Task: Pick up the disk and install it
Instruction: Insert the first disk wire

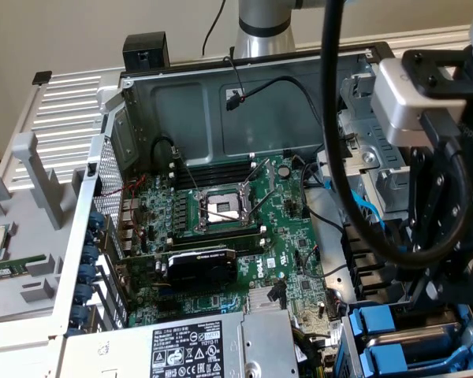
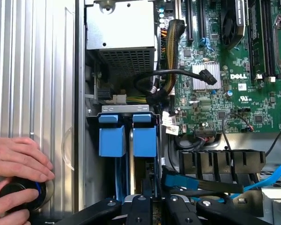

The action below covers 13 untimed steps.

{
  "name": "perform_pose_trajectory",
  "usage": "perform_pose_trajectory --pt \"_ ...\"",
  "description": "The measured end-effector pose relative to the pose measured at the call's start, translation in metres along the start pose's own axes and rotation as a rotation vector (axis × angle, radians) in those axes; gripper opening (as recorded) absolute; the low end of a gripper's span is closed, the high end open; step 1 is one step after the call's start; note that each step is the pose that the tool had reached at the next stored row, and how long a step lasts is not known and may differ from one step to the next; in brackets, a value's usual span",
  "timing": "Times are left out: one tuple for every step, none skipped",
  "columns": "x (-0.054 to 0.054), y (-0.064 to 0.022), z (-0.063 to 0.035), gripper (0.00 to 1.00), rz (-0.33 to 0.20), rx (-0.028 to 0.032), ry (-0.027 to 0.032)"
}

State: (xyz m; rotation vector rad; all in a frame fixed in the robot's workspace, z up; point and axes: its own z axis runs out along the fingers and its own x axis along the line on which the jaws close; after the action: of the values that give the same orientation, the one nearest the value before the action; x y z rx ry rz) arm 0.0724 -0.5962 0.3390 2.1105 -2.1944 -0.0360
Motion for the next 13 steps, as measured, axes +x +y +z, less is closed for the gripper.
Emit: perform_pose_trajectory --pt "0.0000 -0.0001 0.0005 0.17 0.000 -0.0001 0.0000" --pt "-0.0001 -0.0001 0.0011 0.17 0.000 0.0000 -0.0001" --pt "-0.0001 -0.0002 0.0015 0.17 0.000 0.0000 0.0000" --pt "-0.0001 -0.0002 0.0017 0.17 0.000 0.0000 0.0002" --pt "-0.0001 -0.0002 0.0019 0.17 0.000 0.0000 0.0002" --pt "-0.0001 -0.0002 0.0021 0.17 0.000 0.0000 0.0001" --pt "-0.0001 -0.0002 0.0023 0.17 0.000 0.0000 0.0000" --pt "-0.0001 -0.0002 0.0025 0.17 0.000 -0.0001 0.0000" --pt "-0.0001 -0.0002 0.0025 0.17 0.000 -0.0001 0.0001" --pt "-0.0001 -0.0003 0.0026 0.17 0.000 -0.0001 0.0002" --pt "-0.0002 -0.0003 0.0028 0.17 0.000 0.0000 0.0002" --pt "-0.0002 -0.0003 0.0032 0.17 0.000 -0.0001 0.0002" --pt "-0.0002 -0.0003 0.0033 0.17 0.000 0.0000 0.0006"
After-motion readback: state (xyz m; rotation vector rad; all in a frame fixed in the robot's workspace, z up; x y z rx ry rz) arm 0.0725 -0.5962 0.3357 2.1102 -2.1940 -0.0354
